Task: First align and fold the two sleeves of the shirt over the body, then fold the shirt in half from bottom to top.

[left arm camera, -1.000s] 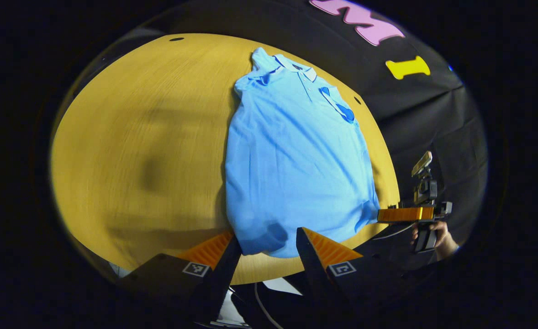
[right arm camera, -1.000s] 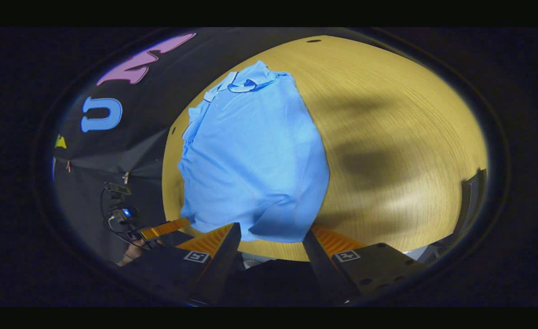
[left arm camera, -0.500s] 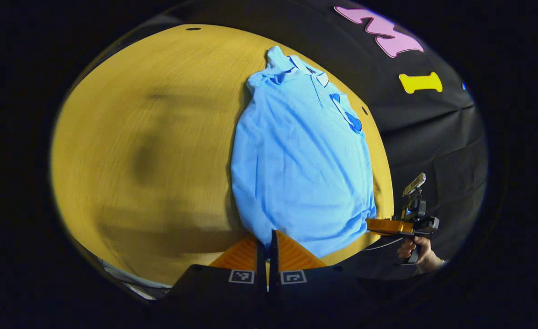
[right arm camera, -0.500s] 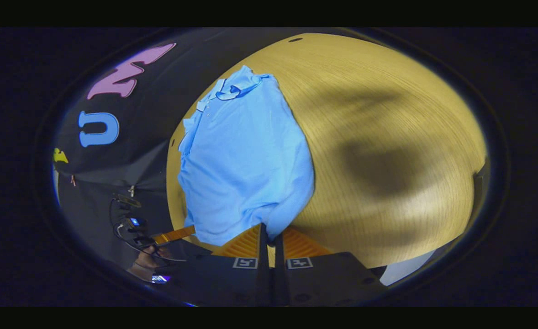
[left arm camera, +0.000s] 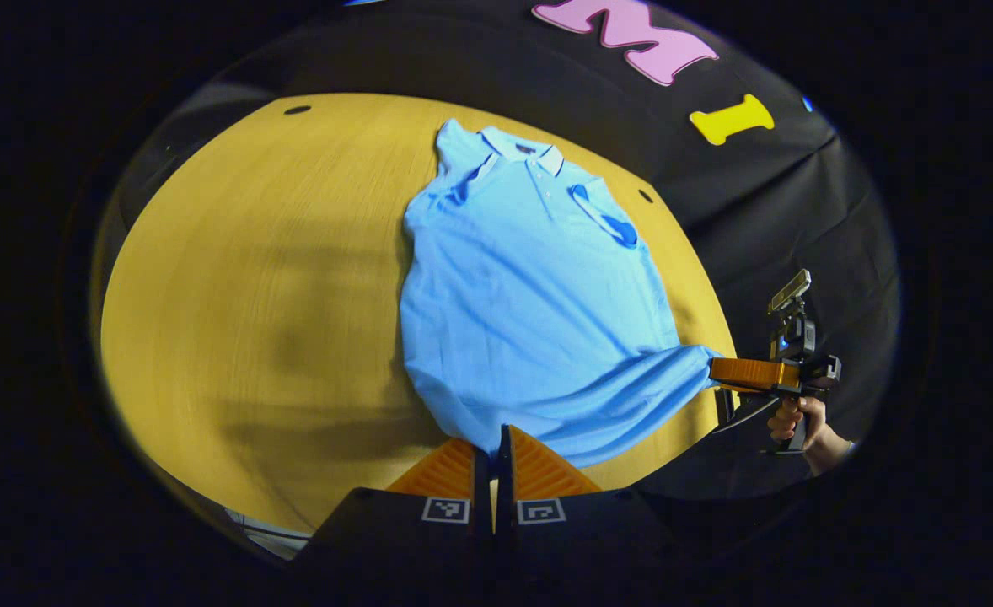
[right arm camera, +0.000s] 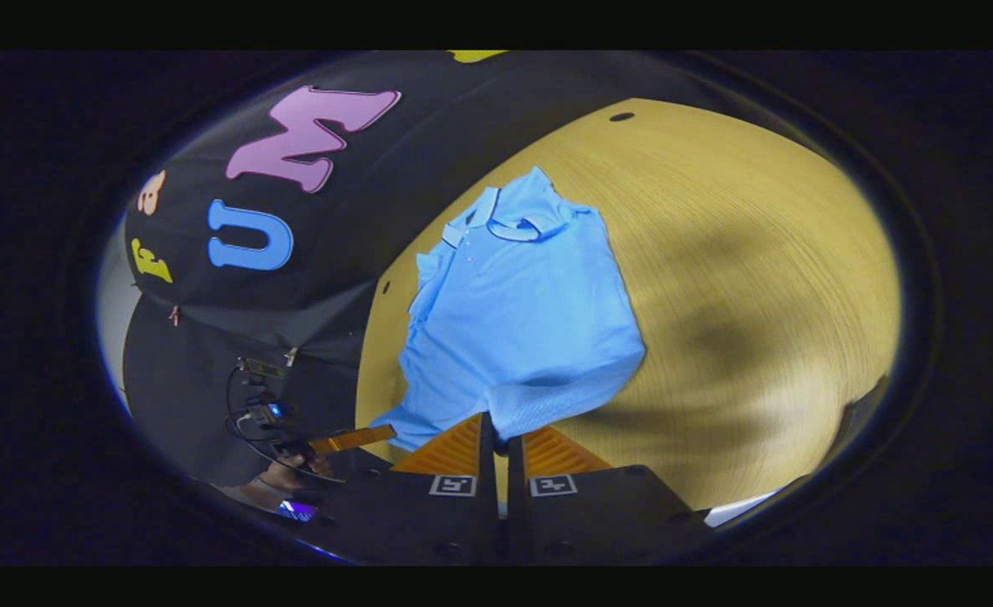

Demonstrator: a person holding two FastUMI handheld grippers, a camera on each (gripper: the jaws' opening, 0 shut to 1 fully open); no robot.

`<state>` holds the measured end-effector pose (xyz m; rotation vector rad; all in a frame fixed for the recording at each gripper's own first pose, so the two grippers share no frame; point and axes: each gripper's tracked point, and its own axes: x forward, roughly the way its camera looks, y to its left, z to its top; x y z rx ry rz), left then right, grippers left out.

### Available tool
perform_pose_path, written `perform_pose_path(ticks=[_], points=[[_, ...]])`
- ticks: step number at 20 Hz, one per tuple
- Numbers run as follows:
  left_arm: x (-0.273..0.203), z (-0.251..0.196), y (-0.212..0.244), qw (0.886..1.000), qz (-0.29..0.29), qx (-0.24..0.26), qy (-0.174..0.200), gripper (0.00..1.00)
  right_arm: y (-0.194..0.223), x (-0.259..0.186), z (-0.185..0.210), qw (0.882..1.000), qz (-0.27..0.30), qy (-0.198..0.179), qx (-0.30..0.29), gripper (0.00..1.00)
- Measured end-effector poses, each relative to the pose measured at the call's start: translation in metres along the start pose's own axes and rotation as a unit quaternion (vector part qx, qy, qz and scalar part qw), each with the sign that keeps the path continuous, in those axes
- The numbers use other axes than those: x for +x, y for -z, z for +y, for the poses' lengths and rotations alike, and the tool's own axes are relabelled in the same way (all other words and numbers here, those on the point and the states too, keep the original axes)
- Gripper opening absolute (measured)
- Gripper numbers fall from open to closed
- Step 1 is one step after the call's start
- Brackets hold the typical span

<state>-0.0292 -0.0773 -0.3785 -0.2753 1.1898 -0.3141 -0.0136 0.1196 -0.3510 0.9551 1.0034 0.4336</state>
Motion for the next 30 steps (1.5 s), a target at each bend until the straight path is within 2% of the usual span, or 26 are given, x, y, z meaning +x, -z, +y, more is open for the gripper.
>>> perform_pose_path(ticks=[2,3,7,13,15,16,19,22,25,27,28,30], points=[[-0.003,-0.009,-0.026,1.0,-0.023,0.01,0.002,0.06,-0.022,-0.002,0.017,0.999,-0.02,-0.018,-0.018,0.14],[-0.006,-0.013,-0.041,0.999,-0.036,0.014,0.003,0.06,-0.032,-0.003,0.025,0.999,-0.029,-0.025,-0.029,0.08],[-0.018,-0.025,-0.102,0.996,-0.089,0.026,0.003,0.06,-0.072,-0.003,0.053,0.995,-0.057,-0.047,-0.066,0.08],[-0.032,-0.032,-0.207,0.986,-0.156,0.066,-0.015,0.06,-0.146,0.008,0.087,0.986,-0.096,-0.065,-0.12,0.08],[-0.029,-0.041,-0.24,0.983,-0.174,0.057,-0.004,0.1,-0.177,0.014,0.099,0.982,-0.114,-0.067,-0.138,0.11],[-0.026,-0.043,-0.254,0.982,-0.179,0.055,-0.001,0.06,-0.193,0.02,0.103,0.98,-0.122,-0.068,-0.141,0.08],[-0.002,-0.028,-0.3,0.981,-0.182,0.057,-0.032,0.06,-0.237,0.048,0.109,0.977,-0.136,-0.064,-0.153,0.08],[0.025,-0.021,-0.352,0.979,-0.2,0.032,-0.03,0.06,-0.281,0.084,0.11,0.973,-0.144,-0.054,-0.175,0.08],[0.058,0.006,-0.394,0.977,-0.201,0.042,-0.064,0.06,-0.317,0.123,0.099,0.972,-0.14,-0.039,-0.183,0.08],[0.08,0.022,-0.41,0.976,-0.194,0.05,-0.079,0.1,-0.332,0.155,0.085,0.975,-0.131,-0.026,-0.177,0.08],[0.092,0.03,-0.416,0.976,-0.191,0.053,-0.086,0.06,-0.336,0.171,0.076,0.977,-0.126,-0.018,-0.173,0.08],[0.121,0.05,-0.421,0.976,-0.181,0.054,-0.109,0.06,-0.336,0.201,0.055,0.98,-0.113,0.001,-0.162,0.08]])
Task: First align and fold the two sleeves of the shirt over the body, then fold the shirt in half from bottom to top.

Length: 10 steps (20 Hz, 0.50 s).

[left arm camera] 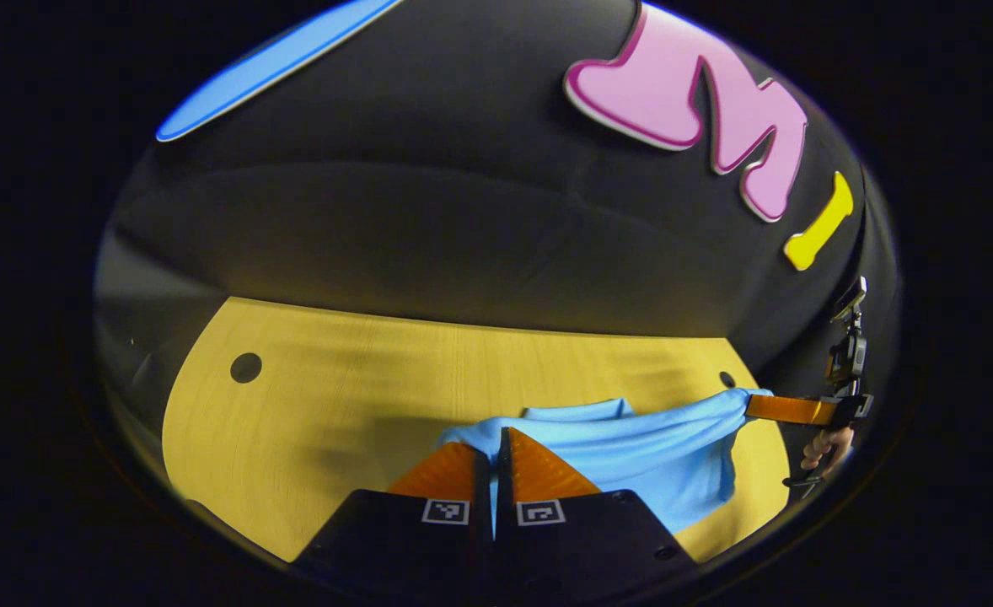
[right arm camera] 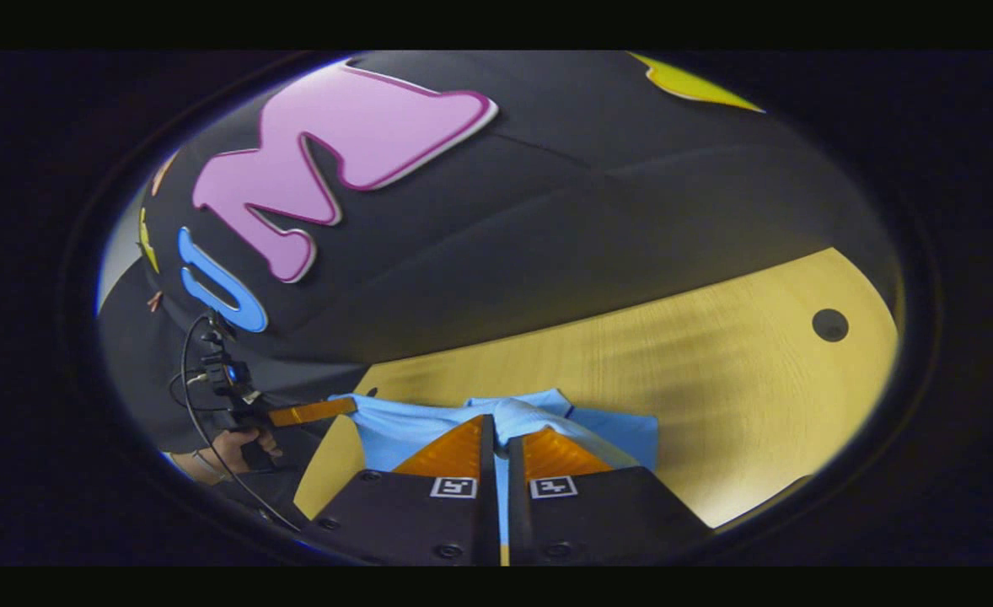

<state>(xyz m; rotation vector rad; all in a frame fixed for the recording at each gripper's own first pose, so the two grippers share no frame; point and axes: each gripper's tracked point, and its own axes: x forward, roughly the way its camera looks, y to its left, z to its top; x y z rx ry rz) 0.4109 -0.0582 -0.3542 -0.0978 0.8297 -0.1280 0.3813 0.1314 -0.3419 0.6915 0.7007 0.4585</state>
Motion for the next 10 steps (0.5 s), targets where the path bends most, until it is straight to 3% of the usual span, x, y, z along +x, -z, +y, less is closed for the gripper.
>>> perform_pose_path(ticks=[4,7,8,10], points=[[0.054,0.006,0.037,0.998,0.044,-0.001,-0.035,0.06,0.024,0.04,-0.033,0.998,0.023,0.047,0.02,0.08],[0.064,0.003,0.042,0.998,0.046,-0.001,-0.051,0.07,0.023,0.043,-0.038,0.998,0.013,0.065,0.023,0.05],[0.064,0.001,0.047,0.997,0.055,0.006,-0.05,0.1,0.023,0.039,-0.039,0.997,0.014,0.072,0.024,0.08],[0.058,-0.005,0.046,0.998,0.053,0.017,-0.038,0.32,0.016,0.032,-0.047,0.996,0.011,0.088,0.0,0.05]])
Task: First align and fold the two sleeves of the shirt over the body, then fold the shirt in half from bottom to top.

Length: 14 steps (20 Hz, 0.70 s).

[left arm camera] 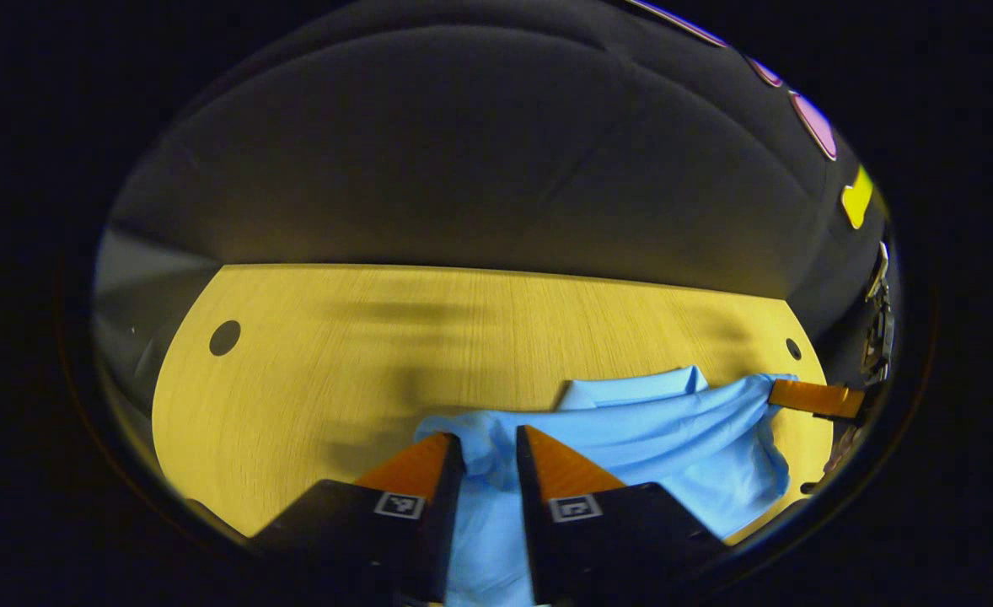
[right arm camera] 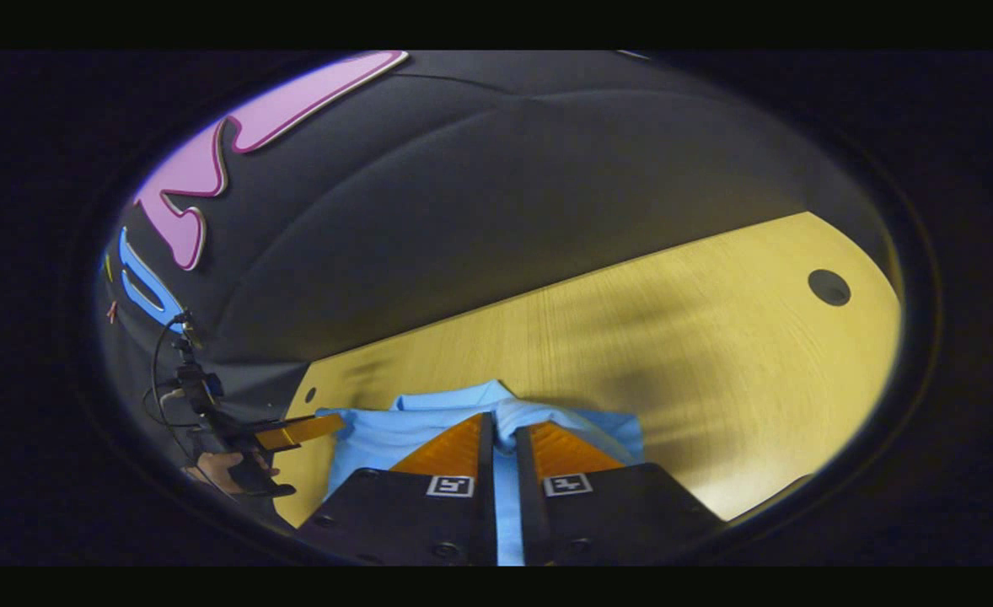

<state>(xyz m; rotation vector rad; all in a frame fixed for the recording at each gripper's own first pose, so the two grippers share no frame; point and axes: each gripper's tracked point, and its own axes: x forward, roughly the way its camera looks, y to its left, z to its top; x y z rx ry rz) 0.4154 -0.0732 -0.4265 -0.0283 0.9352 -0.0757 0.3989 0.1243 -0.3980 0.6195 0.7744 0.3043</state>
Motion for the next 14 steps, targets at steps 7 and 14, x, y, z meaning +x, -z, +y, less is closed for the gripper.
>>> perform_pose_path(ticks=[7,14], points=[[-0.038,-0.011,-0.022,0.999,-0.036,0.035,-0.009,0.98,-0.013,-0.029,0.004,0.998,-0.026,0.007,-0.048,0.87],[-0.121,-0.024,-0.045,0.993,-0.091,0.08,-0.01,0.98,-0.02,-0.076,0.038,0.994,-0.05,-0.019,-0.097,0.97]])
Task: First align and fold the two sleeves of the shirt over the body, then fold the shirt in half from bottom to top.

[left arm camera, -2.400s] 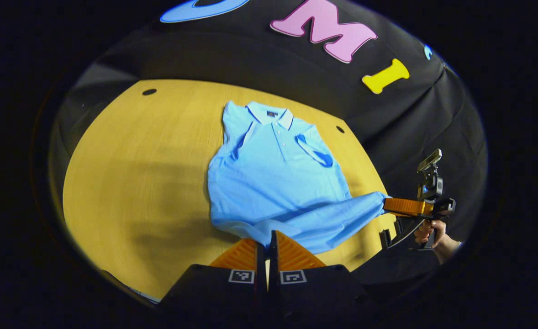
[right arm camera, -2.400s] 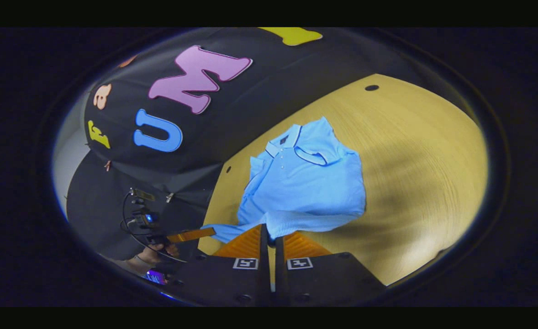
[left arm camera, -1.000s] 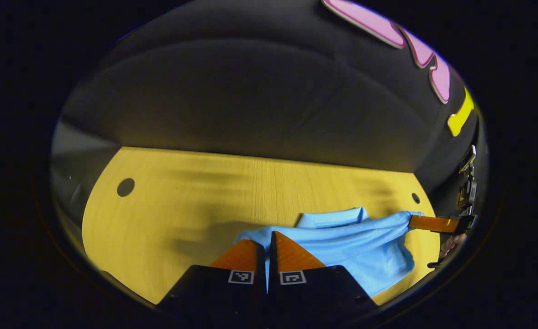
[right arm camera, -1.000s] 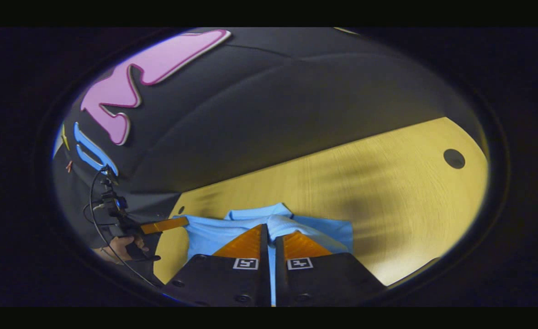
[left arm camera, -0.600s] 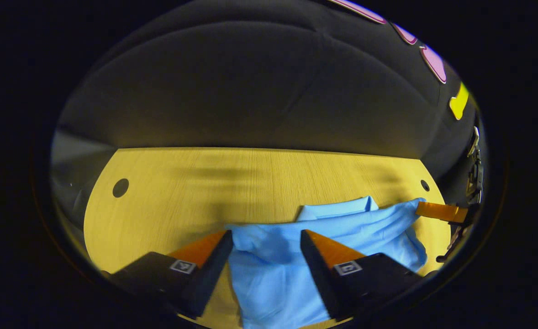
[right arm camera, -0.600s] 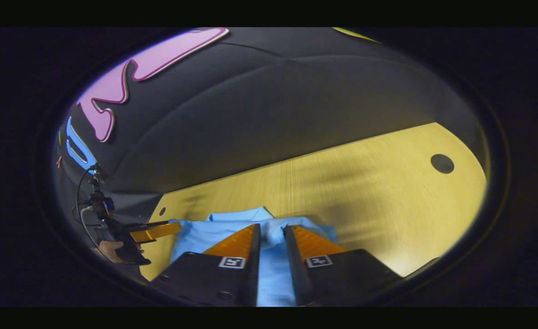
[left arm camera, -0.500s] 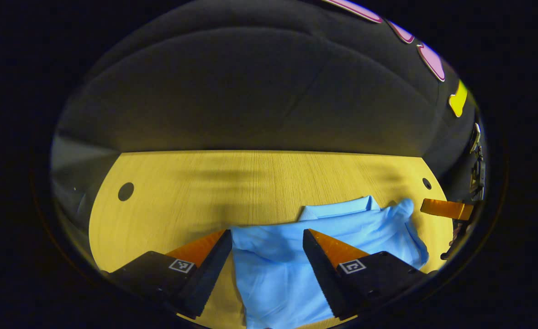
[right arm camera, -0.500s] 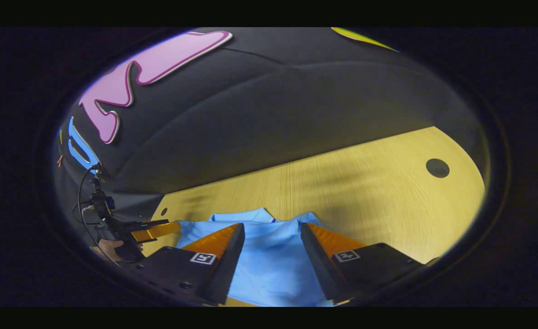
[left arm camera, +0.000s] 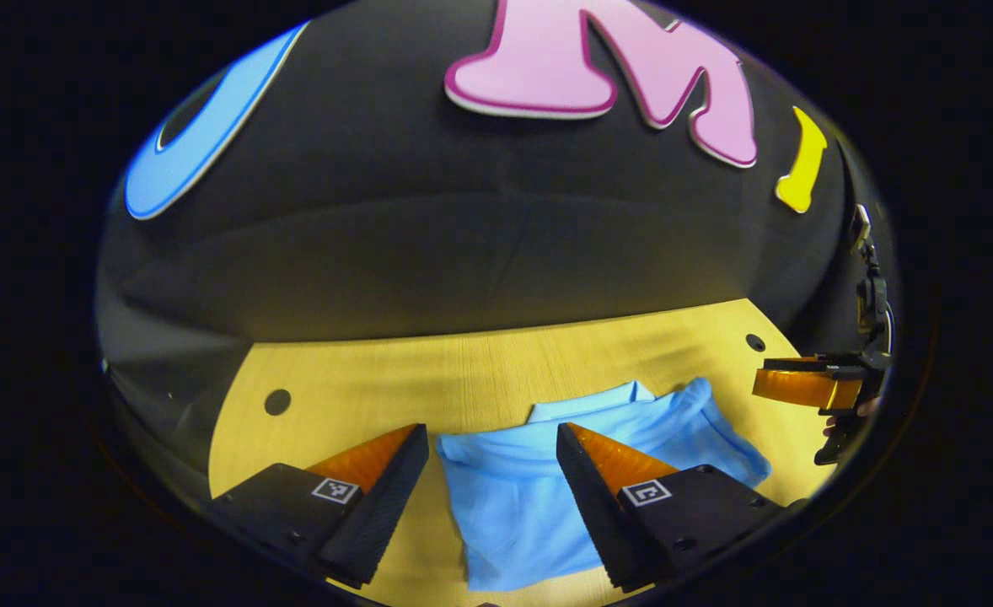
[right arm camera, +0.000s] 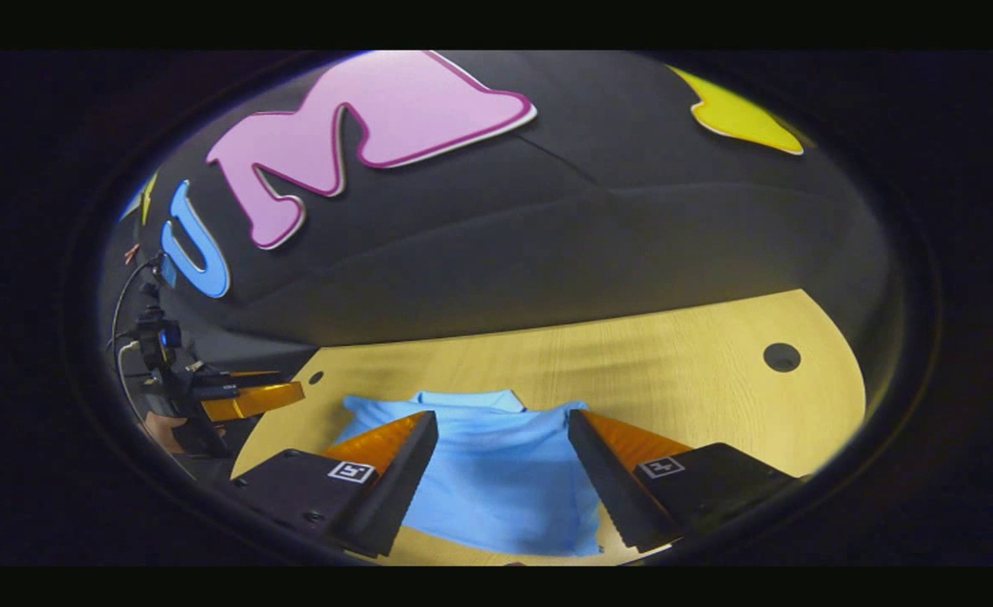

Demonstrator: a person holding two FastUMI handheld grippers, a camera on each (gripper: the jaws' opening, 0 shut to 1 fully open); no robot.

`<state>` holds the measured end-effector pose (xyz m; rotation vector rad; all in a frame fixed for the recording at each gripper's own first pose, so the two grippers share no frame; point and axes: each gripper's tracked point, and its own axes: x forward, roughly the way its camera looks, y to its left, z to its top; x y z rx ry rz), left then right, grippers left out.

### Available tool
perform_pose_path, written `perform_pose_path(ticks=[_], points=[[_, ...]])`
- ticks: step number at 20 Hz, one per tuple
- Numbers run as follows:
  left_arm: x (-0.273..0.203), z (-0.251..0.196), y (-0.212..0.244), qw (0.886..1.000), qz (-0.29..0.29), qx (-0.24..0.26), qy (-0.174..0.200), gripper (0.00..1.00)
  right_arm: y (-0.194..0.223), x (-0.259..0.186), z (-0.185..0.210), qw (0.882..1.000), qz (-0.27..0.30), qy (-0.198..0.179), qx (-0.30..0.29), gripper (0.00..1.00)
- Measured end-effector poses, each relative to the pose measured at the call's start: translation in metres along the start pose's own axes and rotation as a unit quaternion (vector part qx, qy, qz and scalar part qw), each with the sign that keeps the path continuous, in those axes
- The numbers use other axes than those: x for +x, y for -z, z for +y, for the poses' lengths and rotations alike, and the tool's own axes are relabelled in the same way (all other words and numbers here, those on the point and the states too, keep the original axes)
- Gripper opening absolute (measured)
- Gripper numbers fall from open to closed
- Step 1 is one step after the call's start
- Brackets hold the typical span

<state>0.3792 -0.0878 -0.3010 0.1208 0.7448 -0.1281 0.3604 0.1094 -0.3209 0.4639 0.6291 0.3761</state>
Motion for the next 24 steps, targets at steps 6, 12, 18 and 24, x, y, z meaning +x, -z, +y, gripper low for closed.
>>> perform_pose_path(ticks=[6,12,18,24], points=[[-0.122,-0.032,-0.036,0.994,-0.101,0.034,-0.006,0.97,-0.029,-0.084,0.034,0.996,-0.064,0.005,-0.062,0.98],[-0.258,-0.096,-0.024,0.978,-0.195,0.069,0.025,0.99,-0.035,-0.22,0.071,0.979,-0.152,0.058,-0.126,1.0],[-0.366,-0.115,0.012,0.964,-0.254,0.069,0.035,0.97,-0.024,-0.323,0.113,0.963,-0.209,0.087,-0.148,0.98],[-0.436,-0.114,0.027,0.956,-0.293,0.013,0.019,0.96,-0.006,-0.396,0.142,0.948,-0.249,0.126,-0.152,0.98]])
